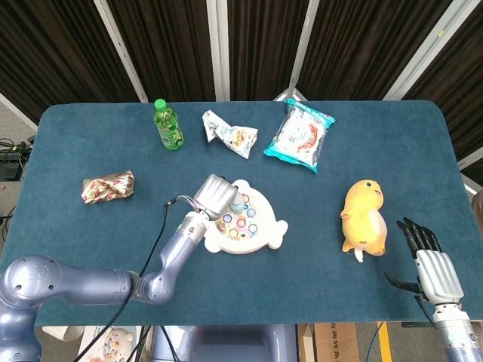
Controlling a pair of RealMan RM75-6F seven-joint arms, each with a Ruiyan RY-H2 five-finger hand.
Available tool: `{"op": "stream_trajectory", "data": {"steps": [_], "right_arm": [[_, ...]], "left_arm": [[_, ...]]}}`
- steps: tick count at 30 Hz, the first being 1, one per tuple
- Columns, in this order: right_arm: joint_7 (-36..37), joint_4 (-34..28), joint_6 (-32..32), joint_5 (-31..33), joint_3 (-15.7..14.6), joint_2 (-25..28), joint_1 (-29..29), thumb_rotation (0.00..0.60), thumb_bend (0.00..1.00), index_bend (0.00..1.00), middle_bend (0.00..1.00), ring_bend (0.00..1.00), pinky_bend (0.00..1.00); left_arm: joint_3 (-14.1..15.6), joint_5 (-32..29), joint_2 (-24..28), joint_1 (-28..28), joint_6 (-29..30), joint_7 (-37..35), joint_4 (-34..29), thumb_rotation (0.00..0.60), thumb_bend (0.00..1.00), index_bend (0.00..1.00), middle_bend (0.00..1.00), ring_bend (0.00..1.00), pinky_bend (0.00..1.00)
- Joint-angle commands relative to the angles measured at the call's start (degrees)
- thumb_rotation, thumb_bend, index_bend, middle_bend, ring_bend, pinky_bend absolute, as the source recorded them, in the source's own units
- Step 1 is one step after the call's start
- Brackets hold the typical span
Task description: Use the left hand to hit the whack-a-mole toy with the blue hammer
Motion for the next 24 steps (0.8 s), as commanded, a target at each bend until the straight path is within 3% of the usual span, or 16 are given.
{"op": "stream_trajectory", "data": {"steps": [1, 13, 19, 21, 24], "right_arm": [[0.0, 0.0, 0.0, 0.0, 0.0, 0.0, 0.0, 0.6, 0.22, 0.0, 0.0, 0.0, 0.0], [-0.1, 0.0, 0.2, -0.1, 0.0, 0.0, -0.1, 0.6, 0.22, 0.0, 0.0, 0.0, 0.0], [-0.4, 0.2, 0.3, -0.1, 0.1, -0.2, 0.0, 0.6, 0.22, 0.0, 0.0, 0.0, 0.0], [-0.5, 0.4, 0.5, -0.2, 0.1, -0.3, -0.1, 0.6, 0.22, 0.0, 0.0, 0.0, 0.0], [-0.6, 0.5, 0.8, -0.5, 0.1, -0.3, -0.2, 0.6, 0.22, 0.0, 0.0, 0.0, 0.0]], "left_arm": [[0.4, -0.2, -0.2, -0.2, 0.1, 0.5, 0.1, 0.6, 0.58, 0.62, 0.47, 0.42, 0.56], [-0.3, 0.4, 1.9, 0.0, 2.3, -0.1, -2.8, 0.6, 0.58, 0.62, 0.47, 0.42, 0.56], [-1.0, 1.8, 5.9, 1.5, 5.2, -1.7, -8.9, 0.6, 0.58, 0.62, 0.47, 0.42, 0.56], [0.8, 4.3, 9.0, 4.1, 7.6, -3.0, -14.4, 0.6, 0.58, 0.62, 0.47, 0.42, 0.56], [2.7, 6.7, 11.2, 6.4, 9.2, -4.6, -17.6, 0.6, 0.58, 0.62, 0.47, 0.42, 0.56]]}}
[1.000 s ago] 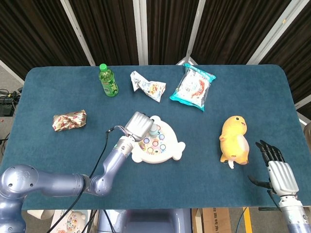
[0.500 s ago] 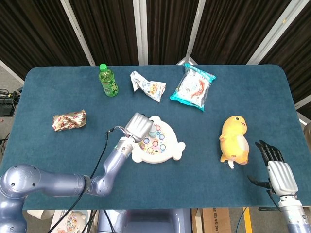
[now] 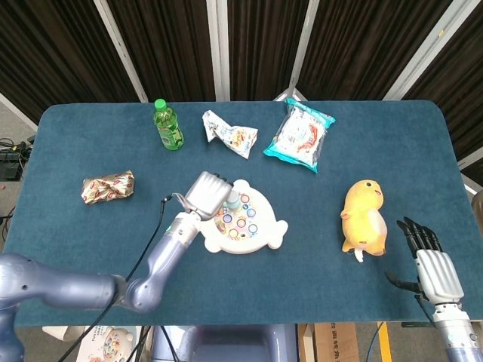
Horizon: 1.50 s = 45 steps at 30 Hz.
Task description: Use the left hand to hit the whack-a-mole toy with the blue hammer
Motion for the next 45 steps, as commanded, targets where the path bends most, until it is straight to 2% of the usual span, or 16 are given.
{"op": "stream_trajectory", "data": {"steps": [1, 7, 10, 12, 15, 21, 45], "right_arm": [[-0.1, 0.2, 0.3, -0.3, 0.0, 0.0, -0.1, 0.6, 0.22, 0.0, 0.0, 0.0, 0.0], [-0.8, 0.4, 1.1, -1.2, -0.3, -0.2, -0.3, 0.6, 0.22, 0.0, 0.0, 0.0, 0.0], [-1.6, 0.5, 1.8, -1.8, -0.5, -0.4, -0.6, 0.6, 0.22, 0.0, 0.0, 0.0, 0.0], [-2.5, 0.7, 2.2, -2.1, -0.5, -0.7, -0.7, 0.6, 0.22, 0.0, 0.0, 0.0, 0.0], [-3.0, 0.9, 2.4, -2.1, -0.6, -1.0, -0.8, 0.6, 0.22, 0.0, 0.0, 0.0, 0.0], [-3.0, 1.0, 2.6, -2.2, -0.6, -0.9, -0.9, 0.6, 0.22, 0.0, 0.0, 0.0, 0.0], [-2.3, 1.3, 2.5, -2.8, -1.0, -0.7, -1.0, 0.6, 0.22, 0.0, 0.0, 0.0, 0.0]], "left_arm": [[3.2, 4.4, 4.4, 4.6, 3.6, -3.2, -6.3, 0.6, 0.58, 0.62, 0.47, 0.42, 0.56], [9.1, 11.1, 6.9, 10.6, 7.2, -6.8, -9.0, 0.6, 0.58, 0.62, 0.47, 0.42, 0.56], [12.3, 14.8, 7.8, 14.2, 8.6, -9.4, -7.9, 0.6, 0.58, 0.62, 0.47, 0.42, 0.56], [14.4, 15.2, 8.7, 17.2, 8.7, -12.1, -6.3, 0.6, 0.58, 0.62, 0.47, 0.42, 0.56], [15.8, 17.9, 9.5, 19.4, 7.7, -14.8, -4.7, 0.6, 0.58, 0.62, 0.47, 0.42, 0.56], [16.9, 20.1, 8.9, 21.9, 6.1, -16.2, -1.4, 0.6, 0.58, 0.62, 0.47, 0.42, 0.56], [14.6, 20.7, 4.7, 26.1, 1.9, -15.7, 4.3, 0.6, 0.53, 0.58, 0.45, 0.42, 0.56]]}}
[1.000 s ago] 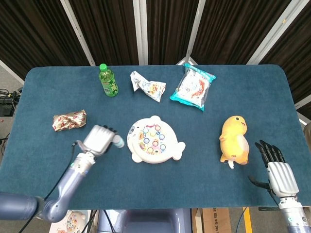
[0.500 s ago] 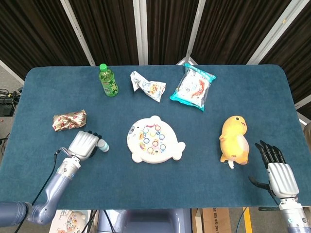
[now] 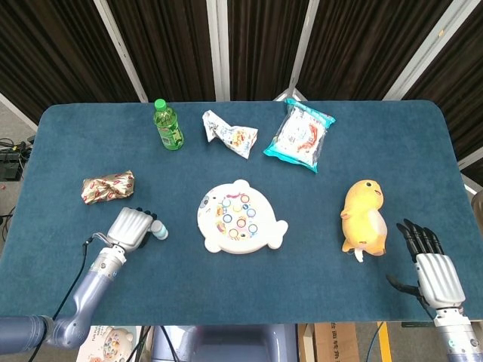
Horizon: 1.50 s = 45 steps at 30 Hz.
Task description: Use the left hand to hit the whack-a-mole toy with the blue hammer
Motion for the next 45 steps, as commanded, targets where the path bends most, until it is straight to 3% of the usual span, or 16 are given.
{"op": "stream_trajectory", "data": {"steps": [1, 13, 22, 27, 36, 45], "right_arm": [[0.0, 0.0, 0.0, -0.1, 0.0, 0.0, 0.0, 0.6, 0.22, 0.0, 0.0, 0.0, 0.0], [0.6, 0.0, 0.1, -0.3, -0.1, 0.1, -0.1, 0.6, 0.22, 0.0, 0.0, 0.0, 0.0], [0.7, 0.0, 0.1, -0.4, -0.2, 0.1, -0.1, 0.6, 0.22, 0.0, 0.0, 0.0, 0.0], [0.9, -0.1, 0.0, -0.2, -0.2, 0.2, -0.1, 0.6, 0.22, 0.0, 0.0, 0.0, 0.0], [0.9, -0.1, -0.1, -0.3, -0.2, 0.3, 0.0, 0.6, 0.22, 0.0, 0.0, 0.0, 0.0], [0.8, -0.2, -0.1, -0.2, -0.2, 0.3, 0.0, 0.6, 0.22, 0.0, 0.0, 0.0, 0.0]], "left_arm": [[-0.3, 0.2, -0.4, 0.4, -0.4, 0.1, 0.5, 0.6, 0.52, 0.58, 0.44, 0.42, 0.56], [-1.1, -0.6, -0.6, 1.4, -1.8, 1.9, 0.5, 0.6, 0.4, 0.46, 0.38, 0.38, 0.54], [-1.8, -0.8, -0.4, 2.1, -2.0, 2.8, 0.5, 0.6, 0.36, 0.39, 0.33, 0.33, 0.5], [-2.1, -0.8, -0.4, 2.4, -2.1, 3.0, 0.5, 0.6, 0.27, 0.34, 0.31, 0.31, 0.48], [-2.9, -0.1, 0.2, 2.9, -2.1, 2.7, 0.1, 0.6, 0.22, 0.27, 0.25, 0.27, 0.44], [-4.1, 1.4, 1.2, 3.5, -1.3, 1.6, -0.4, 0.6, 0.21, 0.26, 0.23, 0.25, 0.43]]}}
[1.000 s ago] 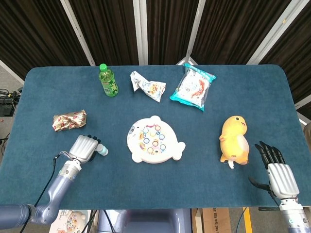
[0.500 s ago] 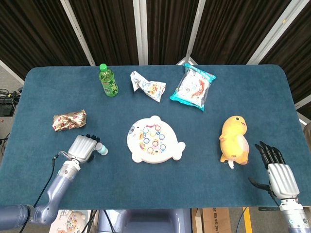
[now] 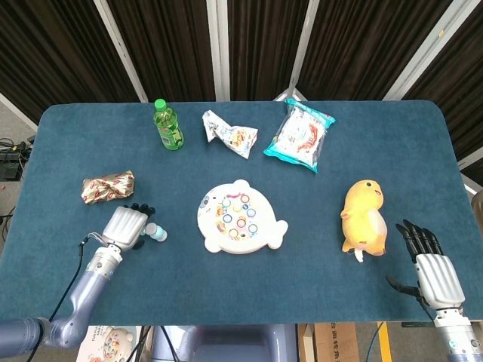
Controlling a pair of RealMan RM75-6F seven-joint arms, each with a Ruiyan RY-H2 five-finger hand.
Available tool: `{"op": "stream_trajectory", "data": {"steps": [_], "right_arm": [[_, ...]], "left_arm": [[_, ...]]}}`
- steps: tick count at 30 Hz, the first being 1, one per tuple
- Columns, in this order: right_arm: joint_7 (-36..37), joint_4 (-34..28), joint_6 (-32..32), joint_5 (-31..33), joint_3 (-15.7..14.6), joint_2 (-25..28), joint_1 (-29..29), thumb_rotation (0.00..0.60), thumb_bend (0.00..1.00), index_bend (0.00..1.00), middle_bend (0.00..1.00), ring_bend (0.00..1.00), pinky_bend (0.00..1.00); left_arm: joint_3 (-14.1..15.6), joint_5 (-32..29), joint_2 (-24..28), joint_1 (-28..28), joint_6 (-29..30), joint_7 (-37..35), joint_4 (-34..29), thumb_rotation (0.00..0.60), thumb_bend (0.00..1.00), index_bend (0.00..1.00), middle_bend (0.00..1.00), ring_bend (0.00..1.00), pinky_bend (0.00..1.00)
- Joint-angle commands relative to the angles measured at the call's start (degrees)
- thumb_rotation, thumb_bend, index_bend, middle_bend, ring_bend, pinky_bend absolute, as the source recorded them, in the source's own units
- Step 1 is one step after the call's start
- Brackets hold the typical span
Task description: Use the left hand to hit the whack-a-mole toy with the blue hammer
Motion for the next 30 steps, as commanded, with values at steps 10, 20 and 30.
{"op": "stream_trajectory", "data": {"steps": [10, 20, 30], "right_arm": [[0.1, 0.1, 0.0, -0.1, 0.0, 0.2, 0.0, 0.6, 0.22, 0.0, 0.0, 0.0, 0.0], [-2.9, 0.8, 0.9, -1.5, -0.4, -0.2, -0.1, 0.6, 0.22, 0.0, 0.0, 0.0, 0.0], [-5.4, 3.3, 4.8, -4.1, 0.4, -2.6, -0.5, 0.6, 0.22, 0.0, 0.0, 0.0, 0.0]], "left_arm": [[-0.2, 6.6, 5.5, 3.0, 7.7, -0.2, -8.1, 0.6, 0.12, 0.2, 0.1, 0.1, 0.29], [8.9, 25.2, 15.0, 16.3, 21.3, -15.6, -16.4, 0.6, 0.06, 0.0, 0.0, 0.0, 0.02], [14.7, 37.5, 13.7, 30.1, 34.3, -26.3, -1.6, 0.6, 0.06, 0.0, 0.0, 0.0, 0.0]]}}
